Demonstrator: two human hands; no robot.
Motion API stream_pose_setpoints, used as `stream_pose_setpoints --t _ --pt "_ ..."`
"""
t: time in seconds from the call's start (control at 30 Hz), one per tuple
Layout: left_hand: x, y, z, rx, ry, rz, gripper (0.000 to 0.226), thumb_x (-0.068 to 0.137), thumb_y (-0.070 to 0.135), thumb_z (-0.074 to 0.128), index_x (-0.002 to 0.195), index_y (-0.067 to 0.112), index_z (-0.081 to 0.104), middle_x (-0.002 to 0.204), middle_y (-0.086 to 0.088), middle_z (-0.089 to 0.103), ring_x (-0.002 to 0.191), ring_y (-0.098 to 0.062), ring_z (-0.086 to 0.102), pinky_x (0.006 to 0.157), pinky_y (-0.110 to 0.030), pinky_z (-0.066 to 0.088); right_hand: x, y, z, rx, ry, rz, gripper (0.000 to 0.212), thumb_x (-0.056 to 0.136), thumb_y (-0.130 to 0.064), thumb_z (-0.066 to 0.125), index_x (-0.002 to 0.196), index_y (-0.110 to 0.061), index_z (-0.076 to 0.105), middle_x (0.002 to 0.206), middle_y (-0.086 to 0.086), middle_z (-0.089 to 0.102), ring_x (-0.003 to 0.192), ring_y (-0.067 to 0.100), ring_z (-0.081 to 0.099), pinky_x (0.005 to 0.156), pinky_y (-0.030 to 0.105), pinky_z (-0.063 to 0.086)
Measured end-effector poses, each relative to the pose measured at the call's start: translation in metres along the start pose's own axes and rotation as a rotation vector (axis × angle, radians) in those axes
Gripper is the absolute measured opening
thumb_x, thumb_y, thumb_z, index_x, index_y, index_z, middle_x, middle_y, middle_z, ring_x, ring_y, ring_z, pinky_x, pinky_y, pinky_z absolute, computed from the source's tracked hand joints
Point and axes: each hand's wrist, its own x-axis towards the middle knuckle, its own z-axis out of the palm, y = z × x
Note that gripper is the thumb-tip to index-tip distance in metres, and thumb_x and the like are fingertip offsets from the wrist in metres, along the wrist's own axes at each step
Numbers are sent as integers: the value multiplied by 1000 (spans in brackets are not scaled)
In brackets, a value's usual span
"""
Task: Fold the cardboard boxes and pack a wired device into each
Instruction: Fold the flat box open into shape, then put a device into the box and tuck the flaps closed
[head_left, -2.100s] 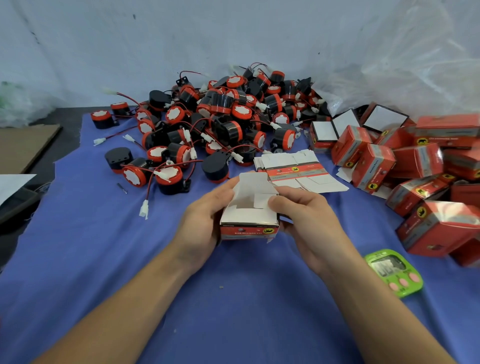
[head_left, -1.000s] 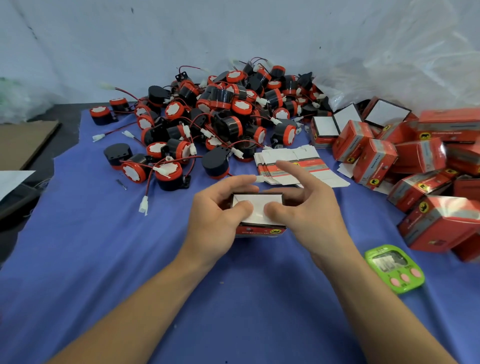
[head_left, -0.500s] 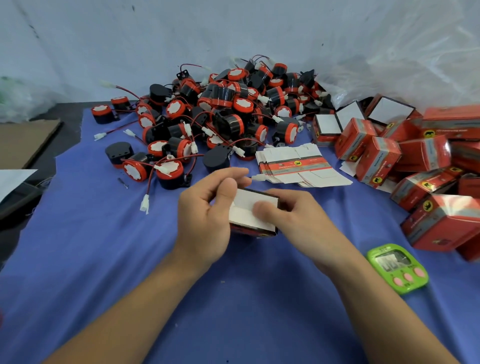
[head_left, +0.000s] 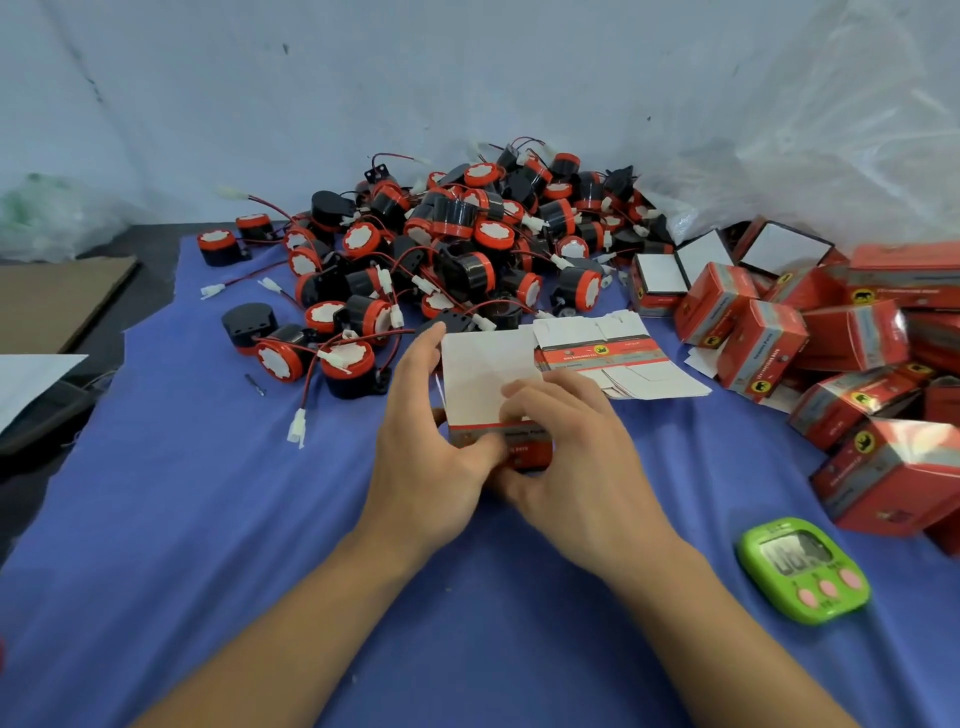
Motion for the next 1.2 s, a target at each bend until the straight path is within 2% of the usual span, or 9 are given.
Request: stream_pose_setpoints --t 0.1,0.2,0.33,0.5,0.67,0.8,0.9,1.1,1.2 --pt "3 -3 0 -53 -5 -58 97 74 24 78 157 38 31 136 35 52 123 19 51 86 -3 46 0 -1 -1 -35 -10 -8 33 64 -17 91 83 -21 65 99 -17 68 114 7 46 88 18 44" --pt "9 -8 -1 -21 33 -140 80 85 13 71 153 40 38 124 30 63 109 9 63 79 -8 50 -3 -3 0 -117 -48 -36 29 62 -10 88 80 -18 66 97 -13 71 113 10 45 88 32 51" --pt "11 -10 -11 121 107 -75 84 85 -9 47 144 52 42 116 40 59 107 10 58 78 -13 51 -10 -15 -3 140 158 43 52 74 -32 84 123 -35 69 126 -30 57 122 -10 47 102 4 34" --pt "21 -23 -15 182 74 -110 80 87 -12 44 144 44 47 116 13 65 93 2 56 73 -17 52 -3 -3 -5 344 313 306 45 90 -32 69 135 -34 65 134 -16 65 128 -2 55 109 22 44" --pt "26 -25 -16 191 58 -152 77 88 -13 45 144 39 49 121 10 61 93 6 56 69 -4 46 7 17 9 215 152 442 56 90 0 56 136 -32 65 130 -17 67 123 -2 55 95 0 36" --pt "25 -22 -17 166 56 -175 77 86 -15 44 143 36 50 115 14 60 97 21 53 67 -5 46 36 23 13 156 76 305 49 93 -4 65 136 -27 67 129 -12 66 126 11 56 97 10 35" --pt "24 -22 -17 163 30 -148 74 83 -15 44 138 33 55 109 19 61 97 1 58 68 -9 48 72 25 12 40 -13 143 49 90 -7 69 134 -29 68 125 -10 62 126 15 52 94 10 31" --pt "26 -25 -18 151 32 -135 72 82 -13 45 136 33 55 110 20 62 106 3 58 70 -9 49 132 22 19 -187 -558 -71 83 94 -16 71 161 -39 29 155 5 47 138 29 46 104 39 45" --pt "26 -26 -19 147 24 -129 71 80 -12 46 134 34 56 109 20 63 107 13 53 70 -10 49 137 26 29 -279 -629 -126 65 96 -27 69 156 -30 42 151 3 53 131 29 55 105 42 47"
